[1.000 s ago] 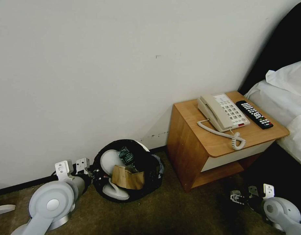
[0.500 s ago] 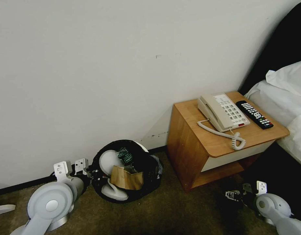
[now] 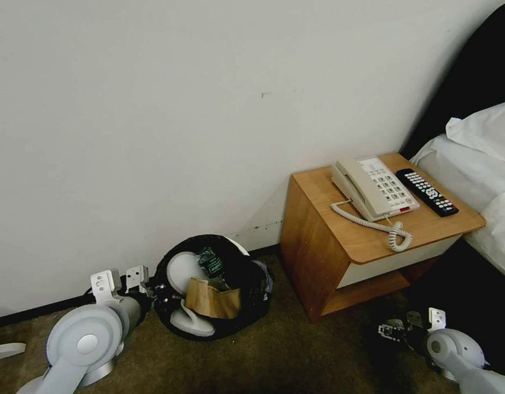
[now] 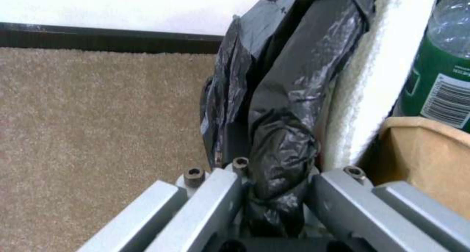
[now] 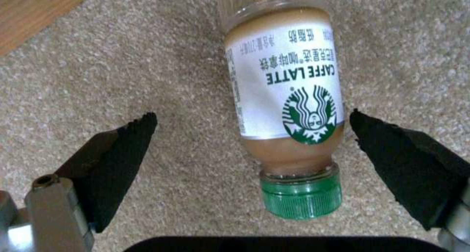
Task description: Pick up the trash bin, then pick up the garbage from the floor and place it into the trash bin.
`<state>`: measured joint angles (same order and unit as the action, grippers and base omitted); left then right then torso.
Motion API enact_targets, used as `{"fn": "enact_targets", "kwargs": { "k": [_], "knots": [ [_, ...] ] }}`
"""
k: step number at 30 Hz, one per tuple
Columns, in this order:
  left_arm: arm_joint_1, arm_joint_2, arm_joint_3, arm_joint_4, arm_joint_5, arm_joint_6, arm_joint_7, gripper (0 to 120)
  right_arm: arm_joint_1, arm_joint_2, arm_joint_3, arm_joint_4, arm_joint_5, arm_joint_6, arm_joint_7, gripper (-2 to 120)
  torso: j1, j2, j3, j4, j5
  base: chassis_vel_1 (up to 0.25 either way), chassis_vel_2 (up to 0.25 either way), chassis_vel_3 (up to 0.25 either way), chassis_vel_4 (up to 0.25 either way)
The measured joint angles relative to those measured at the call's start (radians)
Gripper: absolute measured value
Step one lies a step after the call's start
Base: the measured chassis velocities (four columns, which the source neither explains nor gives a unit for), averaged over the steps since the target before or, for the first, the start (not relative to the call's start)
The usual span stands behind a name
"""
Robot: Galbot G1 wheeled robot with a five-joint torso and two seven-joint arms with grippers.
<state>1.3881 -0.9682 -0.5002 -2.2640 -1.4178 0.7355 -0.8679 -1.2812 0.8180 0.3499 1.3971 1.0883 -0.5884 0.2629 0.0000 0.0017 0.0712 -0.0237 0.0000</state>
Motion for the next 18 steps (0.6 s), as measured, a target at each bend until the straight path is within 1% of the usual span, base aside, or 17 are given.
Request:
{"fn": "enact_targets", "kwargs": {
  "k": [14, 15, 16, 17, 18],
  "knots": [
    [0.004, 0.009, 0.001, -0.003, 0.001, 0.0, 0.004, 0, 0.025, 0.012, -0.011, -0.016, -0.009, 0.004, -0.007, 99, 0.0, 0.0, 0.0, 0.0001, 0.0, 0.0, 0.0, 0.0, 0.0],
    [0.005, 0.014, 0.001, -0.004, 0.001, 0.0, 0.005, 0, 0.027, 0.016, -0.01, -0.022, -0.016, 0.006, -0.01, 96, 0.0, 0.0, 0.0, 0.0001, 0.0002, 0.0, 0.0, 0.0, 0.0],
    [0.005, 0.014, 0.001, -0.004, 0.001, 0.0, 0.005, 0, 0.027, 0.016, -0.01, -0.022, -0.016, 0.006, -0.01, 96, 0.0, 0.0, 0.0, 0.0001, 0.0002, 0.0, 0.0, 0.0, 0.0],
    [0.005, 0.015, 0.001, -0.003, 0.001, 0.0, 0.006, 0, 0.027, 0.016, -0.009, -0.024, -0.018, 0.007, -0.012, 93, 0.0, 0.0, 0.0, 0.0001, 0.0001, 0.0, 0.0, 0.0, 0.0],
    [0.005, 0.016, 0.002, -0.002, 0.001, 0.0, 0.007, 0, 0.027, 0.018, -0.007, -0.027, -0.022, 0.008, -0.014, 86, 0.0, 0.0, 0.0, 0.0001, 0.0, 0.0, 0.0, 0.0, 0.0]
  ]
}}
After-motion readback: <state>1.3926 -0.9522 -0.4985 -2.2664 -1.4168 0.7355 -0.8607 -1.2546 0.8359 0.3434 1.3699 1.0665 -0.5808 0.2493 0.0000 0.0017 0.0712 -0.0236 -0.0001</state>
